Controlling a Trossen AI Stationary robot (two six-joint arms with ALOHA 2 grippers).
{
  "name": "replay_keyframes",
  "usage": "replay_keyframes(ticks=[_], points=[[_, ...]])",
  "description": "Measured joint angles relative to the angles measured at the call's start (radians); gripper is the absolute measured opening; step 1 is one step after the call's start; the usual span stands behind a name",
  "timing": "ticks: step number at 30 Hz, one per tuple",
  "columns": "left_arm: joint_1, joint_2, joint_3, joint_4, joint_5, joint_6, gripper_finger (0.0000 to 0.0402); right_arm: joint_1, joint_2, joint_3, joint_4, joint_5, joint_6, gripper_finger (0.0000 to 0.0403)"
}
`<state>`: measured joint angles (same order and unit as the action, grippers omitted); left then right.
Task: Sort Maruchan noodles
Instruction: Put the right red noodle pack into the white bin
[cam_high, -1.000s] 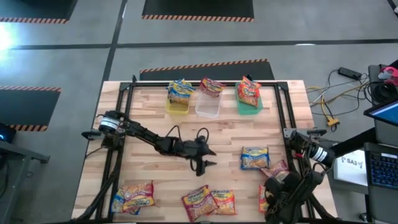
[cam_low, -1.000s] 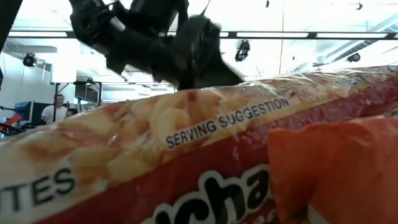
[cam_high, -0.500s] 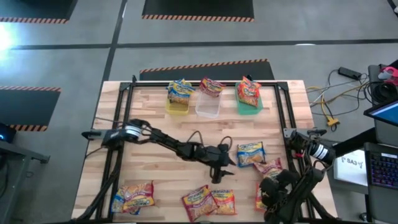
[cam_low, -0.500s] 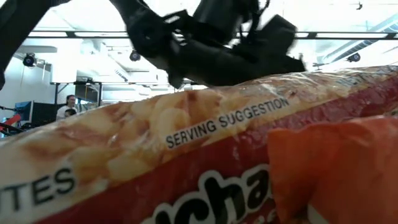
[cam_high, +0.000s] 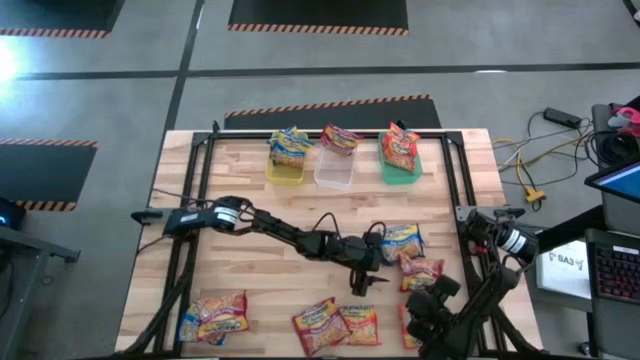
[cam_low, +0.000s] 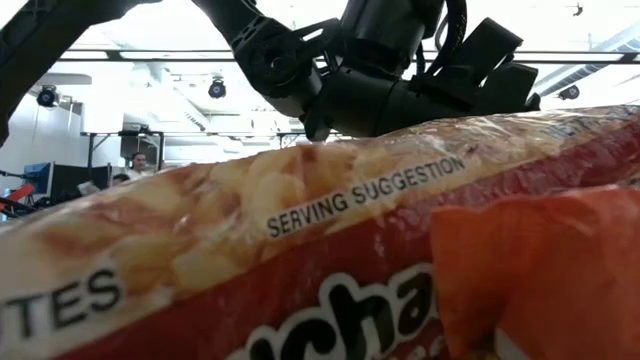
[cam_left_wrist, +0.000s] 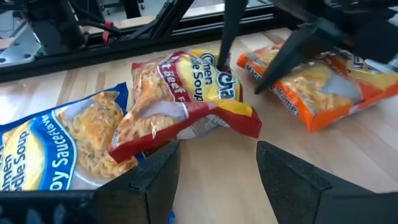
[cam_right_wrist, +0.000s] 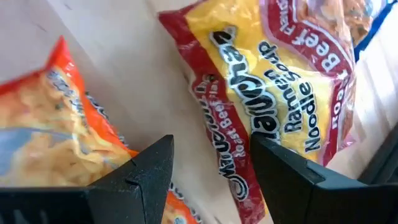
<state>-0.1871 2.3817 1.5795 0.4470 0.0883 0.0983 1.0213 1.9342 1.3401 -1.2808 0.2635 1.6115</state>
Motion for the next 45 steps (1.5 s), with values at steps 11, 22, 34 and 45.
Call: replay_keyframes(ticks=[11, 22, 34, 45], points=[[0.002, 0.000, -0.002, -0.006, 0.001, -0.087, 0.0196, -0.001, -0.110, 0.054, -0.108, 0.028, 0.178, 0.0203], [0.009, 0.008, 0.024, 0.013, 0.003, -0.365, 0.0196, -0.008, -0.147, -0.005, -0.162, -0.106, -0.130, 0.0203], [0.003, 0.008, 0.055, 0.004, 0.003, -0.547, 0.0196, -0.010, -0.148, -0.123, -0.173, -0.083, -0.262, 0.0203], [0.000, 0.140, 0.203, -0.011, 0.031, -0.666, 0.0196, -0.023, -0.148, -0.199, -0.016, 0.014, -0.260, 0.0203]])
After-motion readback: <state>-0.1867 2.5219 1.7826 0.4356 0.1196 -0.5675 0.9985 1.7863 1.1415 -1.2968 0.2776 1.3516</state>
